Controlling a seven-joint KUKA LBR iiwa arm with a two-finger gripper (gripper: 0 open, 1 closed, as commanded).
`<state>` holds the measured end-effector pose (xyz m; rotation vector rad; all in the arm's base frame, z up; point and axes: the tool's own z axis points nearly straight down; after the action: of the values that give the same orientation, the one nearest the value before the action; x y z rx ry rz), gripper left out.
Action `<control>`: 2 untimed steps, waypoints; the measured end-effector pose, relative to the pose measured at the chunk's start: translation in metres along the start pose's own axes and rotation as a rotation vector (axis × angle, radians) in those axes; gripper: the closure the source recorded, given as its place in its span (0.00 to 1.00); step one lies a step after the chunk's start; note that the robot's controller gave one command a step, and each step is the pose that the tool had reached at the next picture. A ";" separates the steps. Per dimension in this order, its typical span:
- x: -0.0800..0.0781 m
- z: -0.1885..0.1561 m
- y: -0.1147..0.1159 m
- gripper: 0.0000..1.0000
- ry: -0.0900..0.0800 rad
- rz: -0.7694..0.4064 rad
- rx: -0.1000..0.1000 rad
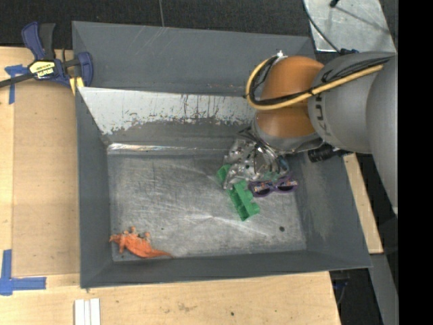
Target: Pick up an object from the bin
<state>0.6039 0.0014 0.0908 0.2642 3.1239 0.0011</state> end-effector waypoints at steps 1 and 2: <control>0.000 -0.059 -0.002 1.00 0.008 0.016 0.001; -0.013 -0.080 -0.017 1.00 -0.005 0.021 0.000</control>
Offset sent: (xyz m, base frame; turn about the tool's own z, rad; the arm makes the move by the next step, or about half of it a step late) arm 0.0114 -0.0351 0.0513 0.0241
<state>0.6128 -0.0178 0.1710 0.2965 3.1158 0.0011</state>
